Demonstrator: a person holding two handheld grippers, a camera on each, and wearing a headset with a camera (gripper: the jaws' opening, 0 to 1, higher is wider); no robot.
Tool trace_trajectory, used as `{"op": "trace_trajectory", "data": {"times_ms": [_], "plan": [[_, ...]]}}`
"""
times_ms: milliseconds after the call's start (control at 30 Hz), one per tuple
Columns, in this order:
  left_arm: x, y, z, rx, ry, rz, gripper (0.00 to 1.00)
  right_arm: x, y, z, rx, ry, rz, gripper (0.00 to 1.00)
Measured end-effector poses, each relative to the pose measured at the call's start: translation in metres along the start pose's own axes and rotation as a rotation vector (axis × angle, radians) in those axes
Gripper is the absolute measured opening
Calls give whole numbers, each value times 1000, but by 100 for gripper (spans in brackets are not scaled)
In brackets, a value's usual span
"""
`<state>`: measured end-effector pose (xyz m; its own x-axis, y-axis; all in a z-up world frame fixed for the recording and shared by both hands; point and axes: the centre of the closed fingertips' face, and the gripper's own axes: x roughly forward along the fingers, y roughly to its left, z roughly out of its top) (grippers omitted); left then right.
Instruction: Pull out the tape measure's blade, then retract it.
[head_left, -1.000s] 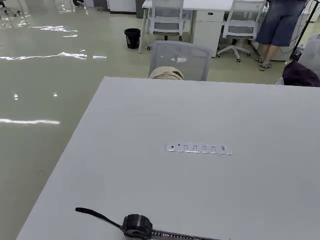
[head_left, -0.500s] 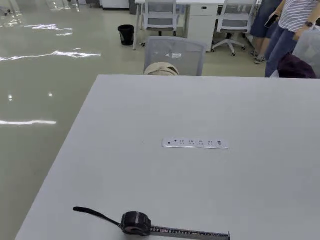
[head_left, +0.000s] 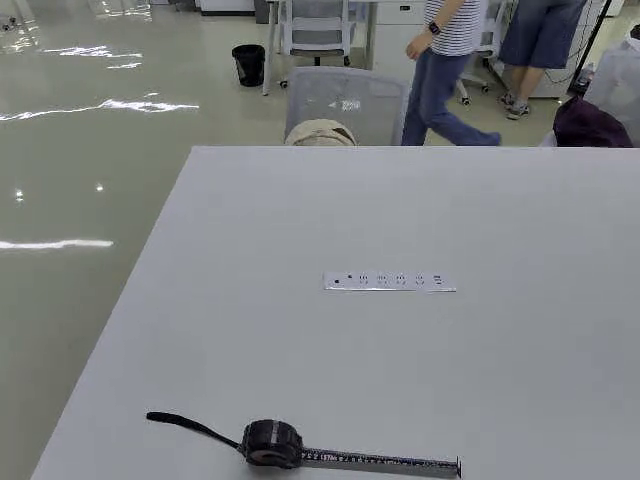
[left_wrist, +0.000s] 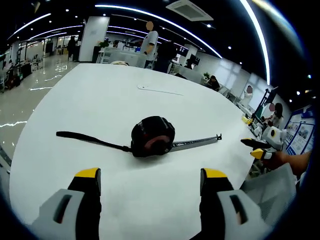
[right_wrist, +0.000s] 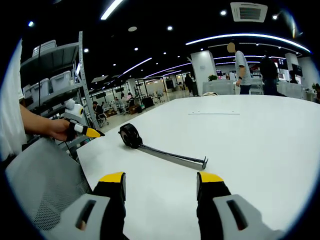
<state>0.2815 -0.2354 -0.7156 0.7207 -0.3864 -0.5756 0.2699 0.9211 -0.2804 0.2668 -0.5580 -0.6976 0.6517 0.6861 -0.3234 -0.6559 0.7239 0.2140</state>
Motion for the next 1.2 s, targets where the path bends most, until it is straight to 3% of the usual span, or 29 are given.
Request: {"op": "trace_trajectory", "data": {"times_ms": [233,533,1200], "plan": [[3,-1,1,-54,-6,10,81,1,-1,0,3,-4,1,57],[8,-2,1,-64,-2,15,81,2,0,0,5,-3,4,57],[41,-7,8,-92,-5,60,81,7,-6,-1,15,-4,3,57]]}}
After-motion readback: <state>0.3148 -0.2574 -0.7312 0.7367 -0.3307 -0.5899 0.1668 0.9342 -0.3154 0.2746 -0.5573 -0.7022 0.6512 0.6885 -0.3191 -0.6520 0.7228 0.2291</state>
